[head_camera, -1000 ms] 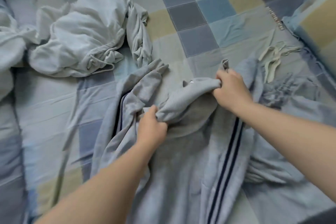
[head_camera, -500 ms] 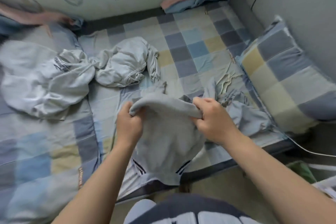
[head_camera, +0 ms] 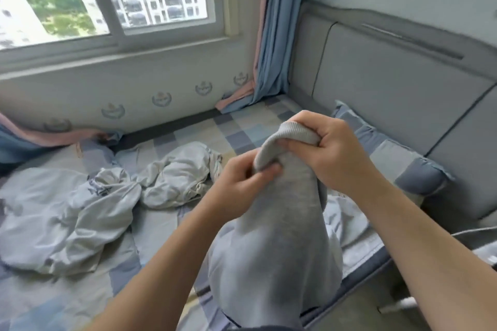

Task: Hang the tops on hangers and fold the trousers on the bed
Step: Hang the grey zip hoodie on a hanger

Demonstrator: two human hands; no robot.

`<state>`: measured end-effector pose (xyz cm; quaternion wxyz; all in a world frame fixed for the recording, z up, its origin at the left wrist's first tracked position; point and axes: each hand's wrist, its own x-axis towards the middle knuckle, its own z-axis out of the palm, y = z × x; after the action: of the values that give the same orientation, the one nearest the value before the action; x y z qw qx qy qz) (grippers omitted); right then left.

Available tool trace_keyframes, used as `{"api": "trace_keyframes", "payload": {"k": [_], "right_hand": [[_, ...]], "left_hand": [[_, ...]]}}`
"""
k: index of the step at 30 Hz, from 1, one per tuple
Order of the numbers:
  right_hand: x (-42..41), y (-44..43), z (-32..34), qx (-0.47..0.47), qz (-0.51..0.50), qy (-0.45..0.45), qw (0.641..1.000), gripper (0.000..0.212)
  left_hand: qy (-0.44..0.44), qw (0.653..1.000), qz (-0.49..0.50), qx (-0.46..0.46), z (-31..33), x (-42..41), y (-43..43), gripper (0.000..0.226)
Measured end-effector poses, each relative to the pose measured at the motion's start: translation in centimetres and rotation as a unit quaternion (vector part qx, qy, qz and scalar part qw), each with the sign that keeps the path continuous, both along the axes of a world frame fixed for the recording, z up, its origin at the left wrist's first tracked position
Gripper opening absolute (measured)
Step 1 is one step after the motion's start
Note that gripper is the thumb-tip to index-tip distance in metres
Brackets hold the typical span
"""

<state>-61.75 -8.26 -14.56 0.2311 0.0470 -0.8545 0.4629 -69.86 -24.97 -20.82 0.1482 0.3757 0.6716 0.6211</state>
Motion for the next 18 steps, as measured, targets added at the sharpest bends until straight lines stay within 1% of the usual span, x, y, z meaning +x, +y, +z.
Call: {"api": "trace_keyframes", "payload": {"k": [2, 4, 5, 7, 9, 11, 13, 15, 16, 18], "right_hand": [[1.7, -0.4, 0.9, -0.016, -0.030, -0.001, 0.999, 0.013], [3.6, -0.5, 1.4, -0.021, -0.052, -0.024, 0.998, 0.026], [4.7, -0.4, 1.5, -0.030, -0.052, -0.051, 0.997, 0.029], [7.0, 0.1, 0.8, -0.051, -0.057, -0.141, 0.987, 0.026], [9.9, 0.6, -0.4, -0.047, -0.089, -0.243, 0.965, 0.033], [13.2, 1.2, -1.9, -0.058, -0.122, -0.310, 0.941, 0.040], [16.5, 1.7, -3.2, -0.060, -0.150, -0.341, 0.926, 0.031], [20.0, 1.9, -4.2, -0.071, -0.175, -0.354, 0.916, 0.029], [21.8, 1.8, -4.6, -0.082, -0.188, -0.354, 0.913, 0.026], [25.3, 1.1, -4.9, -0.107, -0.227, -0.324, 0.912, 0.017]], "left_hand": [[0.055, 0.997, 0.044, 0.042, 1.7, 0.3, 0.5, 0.036], [0.091, 0.992, 0.035, 0.081, 4.1, 1.0, 1.3, 0.028], [0.104, 0.990, 0.023, 0.096, 5.6, 1.6, 1.7, 0.027], [0.119, 0.984, 0.005, 0.129, 8.3, 2.7, 2.6, 0.026], [0.118, 0.980, -0.019, 0.160, 10.5, 3.5, 3.3, 0.026], [0.115, 0.976, -0.053, 0.178, 12.4, 4.4, 4.1, 0.028], [0.111, 0.973, -0.082, 0.186, 13.8, 5.9, 4.8, 0.030], [0.098, 0.972, -0.107, 0.185, 14.4, 7.8, 5.5, 0.031], [0.090, 0.973, -0.119, 0.175, 14.4, 8.7, 6.0, 0.032], [0.074, 0.976, -0.147, 0.145, 14.0, 10.9, 6.9, 0.034]]}}
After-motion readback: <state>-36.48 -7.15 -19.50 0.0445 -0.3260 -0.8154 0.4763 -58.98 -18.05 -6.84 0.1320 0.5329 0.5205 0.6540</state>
